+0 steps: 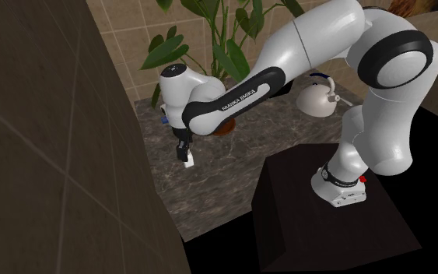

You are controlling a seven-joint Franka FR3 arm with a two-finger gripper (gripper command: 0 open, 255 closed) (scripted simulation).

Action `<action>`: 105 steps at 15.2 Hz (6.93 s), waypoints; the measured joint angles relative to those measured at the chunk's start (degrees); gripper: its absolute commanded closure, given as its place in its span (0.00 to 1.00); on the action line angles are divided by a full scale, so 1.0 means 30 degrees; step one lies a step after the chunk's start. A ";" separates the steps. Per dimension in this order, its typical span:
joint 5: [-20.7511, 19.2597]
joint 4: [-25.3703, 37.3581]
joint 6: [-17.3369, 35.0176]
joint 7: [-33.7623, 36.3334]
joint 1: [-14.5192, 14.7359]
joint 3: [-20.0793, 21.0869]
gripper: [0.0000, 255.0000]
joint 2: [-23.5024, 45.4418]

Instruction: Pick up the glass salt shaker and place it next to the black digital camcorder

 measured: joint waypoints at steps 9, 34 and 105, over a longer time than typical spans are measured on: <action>-0.0001 -0.0001 0.0014 -0.0002 -0.0004 -0.0004 1.00 0.0005; -0.0219 0.3048 -0.4860 0.0183 0.0031 -0.0054 1.00 -0.1827; -0.5156 -0.7171 -0.3409 -1.7092 -0.7560 -1.2448 1.00 -1.1645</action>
